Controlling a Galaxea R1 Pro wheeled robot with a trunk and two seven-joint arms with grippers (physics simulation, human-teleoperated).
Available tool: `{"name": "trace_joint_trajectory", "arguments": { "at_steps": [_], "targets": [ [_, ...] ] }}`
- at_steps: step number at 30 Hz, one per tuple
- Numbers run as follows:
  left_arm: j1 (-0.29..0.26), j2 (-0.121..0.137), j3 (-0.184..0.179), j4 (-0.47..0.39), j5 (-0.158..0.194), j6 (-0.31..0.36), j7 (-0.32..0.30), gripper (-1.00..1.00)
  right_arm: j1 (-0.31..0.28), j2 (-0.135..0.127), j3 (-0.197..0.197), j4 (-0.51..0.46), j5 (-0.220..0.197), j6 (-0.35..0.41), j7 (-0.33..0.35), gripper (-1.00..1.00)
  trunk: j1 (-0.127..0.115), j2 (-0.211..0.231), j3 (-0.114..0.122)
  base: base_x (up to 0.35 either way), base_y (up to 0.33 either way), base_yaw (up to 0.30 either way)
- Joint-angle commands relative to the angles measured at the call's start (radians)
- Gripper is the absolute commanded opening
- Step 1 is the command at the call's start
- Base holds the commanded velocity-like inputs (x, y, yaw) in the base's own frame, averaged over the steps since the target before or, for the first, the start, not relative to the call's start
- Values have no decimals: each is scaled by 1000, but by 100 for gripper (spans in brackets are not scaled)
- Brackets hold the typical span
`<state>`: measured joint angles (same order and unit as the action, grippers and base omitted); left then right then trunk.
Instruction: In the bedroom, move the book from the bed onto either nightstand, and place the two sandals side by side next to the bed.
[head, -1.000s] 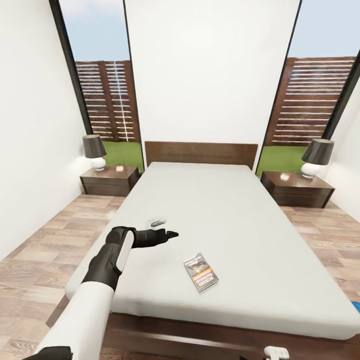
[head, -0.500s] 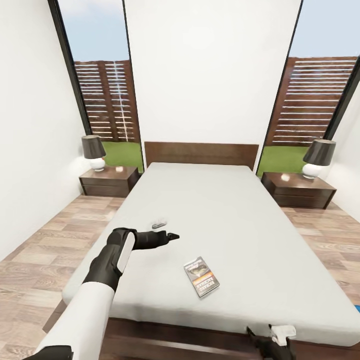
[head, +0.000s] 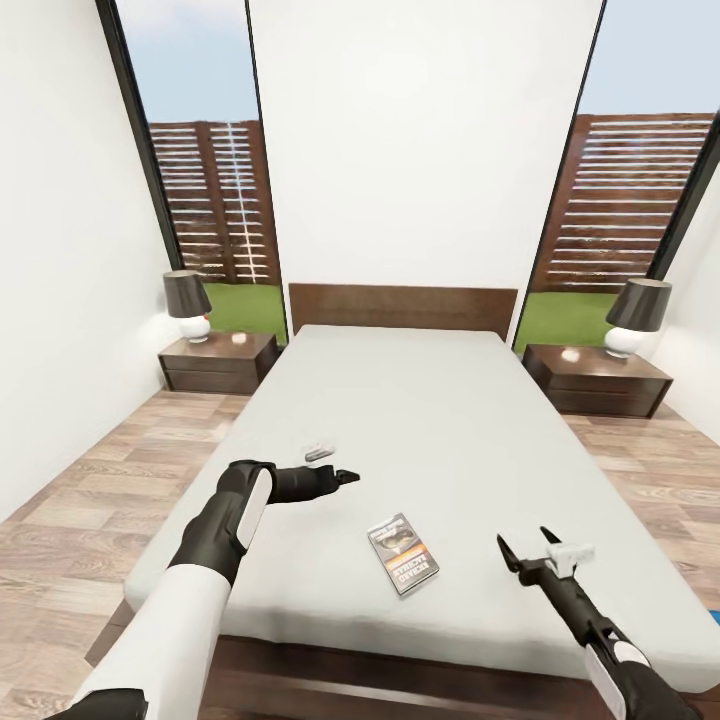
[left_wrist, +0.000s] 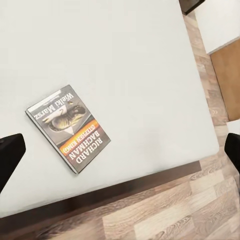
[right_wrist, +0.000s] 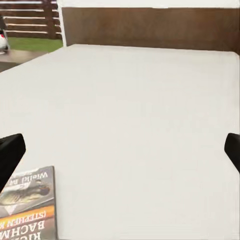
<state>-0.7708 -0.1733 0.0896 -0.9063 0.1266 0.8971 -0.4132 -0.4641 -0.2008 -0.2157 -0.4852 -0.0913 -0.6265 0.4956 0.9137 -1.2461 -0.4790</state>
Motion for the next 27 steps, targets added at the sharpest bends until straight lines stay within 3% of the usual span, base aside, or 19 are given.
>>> {"name": "trace_joint_trajectory", "arguments": {
  "at_steps": [1, 4, 7, 11, 13, 15, 18, 22, 23, 25, 27],
  "targets": [
    [-1, -1, 4, 0, 5, 8, 1, 100, -1, 1, -49, -20, -8, -1, 9, 100, 0, -1, -1, 0, 0, 0],
    [-1, -1, 4, 0, 5, 8, 1, 100, -1, 1, -144, -27, -8, -1, -2, 100, 0, -1, -1, 0, 0, 0],
    [-1, -1, 5, 1, 5, 8, 1, 100, -2, 1, -190, -29, -9, -1, -69, 100, 0, -1, -1, 0, 0, 0],
    [-1, -1, 6, 1, 5, 7, 1, 100, -3, 1, -209, -34, -11, -1, -253, 100, 0, -1, -1, 0, 0, 0],
    [-1, -1, 6, 2, 5, 6, 1, 100, -4, 1, -213, -47, -16, -7, -310, 100, 0, -1, -1, 0, 0, 0],
    [-1, -1, 6, 9, 5, 6, 1, 100, -4, 1, -213, -66, -28, -8, -315, 100, 0, -1, -1, 0, 0, 0],
    [-1, -1, 6, 33, 5, 1, 1, 100, -4, 0, -215, -116, -113, -6, -321, 100, 0, -1, -1, 0, 0, 0],
    [-1, -1, 7, 42, 5, -19, 1, 100, -5, 2, -215, -139, -309, -9, -324, 100, 0, -1, -1, 0, 0, 0],
    [-1, -1, 7, 44, 5, -21, 1, 100, -5, 1, -215, -148, -340, -11, -324, 100, 0, -1, -1, 0, 0, 0],
    [-1, -1, 6, 47, 5, -25, 1, 100, -5, 1, -213, -161, -377, -12, -320, 100, 0, -1, -1, 0, 0, 0],
    [-1, -1, 5, 61, 5, -29, 1, 100, -5, 1, -210, -166, -385, -13, -316, 100, 0, -1, -1, 0, 0, 0]
  ]
}}
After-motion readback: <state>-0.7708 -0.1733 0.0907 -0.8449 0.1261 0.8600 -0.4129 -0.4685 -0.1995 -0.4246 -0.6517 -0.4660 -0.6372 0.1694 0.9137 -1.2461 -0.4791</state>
